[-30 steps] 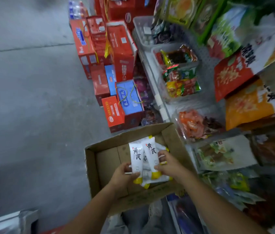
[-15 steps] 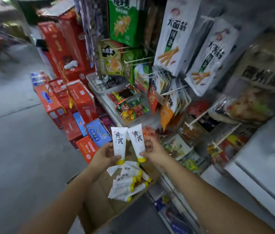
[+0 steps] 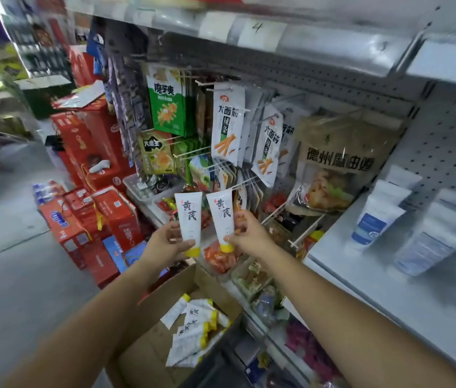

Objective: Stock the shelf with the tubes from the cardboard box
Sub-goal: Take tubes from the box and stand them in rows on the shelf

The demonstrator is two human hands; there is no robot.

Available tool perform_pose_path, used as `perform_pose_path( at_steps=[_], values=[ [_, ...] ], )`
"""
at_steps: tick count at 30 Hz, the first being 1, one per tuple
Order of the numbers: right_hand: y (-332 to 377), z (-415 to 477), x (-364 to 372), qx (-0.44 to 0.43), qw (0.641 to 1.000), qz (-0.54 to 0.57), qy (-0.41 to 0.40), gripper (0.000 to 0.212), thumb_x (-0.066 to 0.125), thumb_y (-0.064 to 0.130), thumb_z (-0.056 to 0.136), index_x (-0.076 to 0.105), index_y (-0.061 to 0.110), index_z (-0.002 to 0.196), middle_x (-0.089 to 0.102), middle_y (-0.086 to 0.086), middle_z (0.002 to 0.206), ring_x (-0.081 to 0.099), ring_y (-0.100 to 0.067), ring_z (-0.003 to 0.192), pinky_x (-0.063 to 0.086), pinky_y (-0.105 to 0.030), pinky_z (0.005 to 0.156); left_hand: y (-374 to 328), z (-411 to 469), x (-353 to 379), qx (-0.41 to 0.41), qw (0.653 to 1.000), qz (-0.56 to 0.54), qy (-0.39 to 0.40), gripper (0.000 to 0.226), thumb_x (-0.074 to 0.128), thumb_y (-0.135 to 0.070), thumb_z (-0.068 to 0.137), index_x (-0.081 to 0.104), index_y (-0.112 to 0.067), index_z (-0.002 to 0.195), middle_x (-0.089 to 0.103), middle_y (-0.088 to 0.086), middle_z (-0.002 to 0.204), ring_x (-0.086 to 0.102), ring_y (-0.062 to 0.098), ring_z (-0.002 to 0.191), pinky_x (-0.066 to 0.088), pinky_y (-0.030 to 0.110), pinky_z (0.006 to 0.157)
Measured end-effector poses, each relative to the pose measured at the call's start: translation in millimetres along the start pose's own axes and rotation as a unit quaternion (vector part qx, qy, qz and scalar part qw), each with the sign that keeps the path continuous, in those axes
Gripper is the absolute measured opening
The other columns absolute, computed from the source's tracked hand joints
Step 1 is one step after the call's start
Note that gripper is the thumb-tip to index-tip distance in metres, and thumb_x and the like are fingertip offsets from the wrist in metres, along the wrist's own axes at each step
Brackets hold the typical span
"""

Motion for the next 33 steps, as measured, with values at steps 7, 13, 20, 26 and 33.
perform_pose_path(
  at_steps=[7, 13, 20, 26, 33],
  values=[
    [47, -25, -52, -0.028, 0.994, 0.006, -0.108, 0.045, 0.078, 0.012, 0.081, 0.048, 0.021, 0.112, 0.061, -0.001, 0.106, 0.062, -0.020, 0.100, 0.054, -0.039, 0.084, -73, 7, 16, 0.088, 0.994, 0.029, 0.056, 0.042, 0.079, -0.013, 0.083, 0.060, -0.025, 0.118, 0.070, 0.000, 0.110, 0.069, 0.022, 0.099, 0.061, 0.045, 0.076],
    [66, -70, -104, -0.029, 0.980, 0.001, -0.196, 0.052, 0.079, 0.016, 0.078, 0.047, 0.024, 0.118, 0.061, 0.005, 0.106, 0.062, -0.018, 0.100, 0.055, -0.036, 0.084, -114, -9, 60, 0.147, 0.981, 0.037, 0.122, 0.042, 0.076, -0.012, 0.086, 0.059, -0.021, 0.123, 0.071, -0.002, 0.112, 0.068, 0.019, 0.102, 0.061, 0.040, 0.074],
    [70, -133, -165, -0.029, 0.965, 0.020, -0.261, 0.050, 0.079, 0.011, 0.078, 0.046, 0.021, 0.115, 0.060, 0.003, 0.100, 0.064, -0.022, 0.099, 0.058, -0.047, 0.083, -144, -39, 132, 0.172, 0.966, 0.025, 0.193, 0.047, 0.076, -0.008, 0.085, 0.058, -0.019, 0.127, 0.070, 0.002, 0.114, 0.069, 0.022, 0.101, 0.061, 0.034, 0.071],
    [58, -198, -207, -0.020, 0.954, 0.046, -0.297, 0.052, 0.079, 0.009, 0.076, 0.047, 0.021, 0.114, 0.060, -0.004, 0.103, 0.064, -0.026, 0.099, 0.059, -0.053, 0.078, -165, -80, 186, 0.182, 0.956, -0.003, 0.230, 0.040, 0.075, -0.006, 0.085, 0.060, -0.022, 0.118, 0.071, 0.003, 0.112, 0.069, 0.021, 0.101, 0.061, 0.038, 0.076],
    [35, -289, -250, -0.026, 0.940, 0.064, -0.335, 0.049, 0.077, 0.003, 0.077, 0.047, 0.016, 0.114, 0.057, -0.007, 0.105, 0.062, -0.029, 0.103, 0.059, -0.055, 0.075, -171, -147, 257, 0.183, 0.943, -0.028, 0.277, 0.046, 0.073, 0.002, 0.084, 0.058, -0.010, 0.126, 0.071, 0.010, 0.115, 0.069, 0.026, 0.103, 0.062, 0.035, 0.071]
  ],
)
Point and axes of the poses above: each hand's wrist, its own z-axis towards the middle knuckle, its own x-axis out of the palm, y = z × x, the point moved 3 cm from there along z, towards the middle knuckle
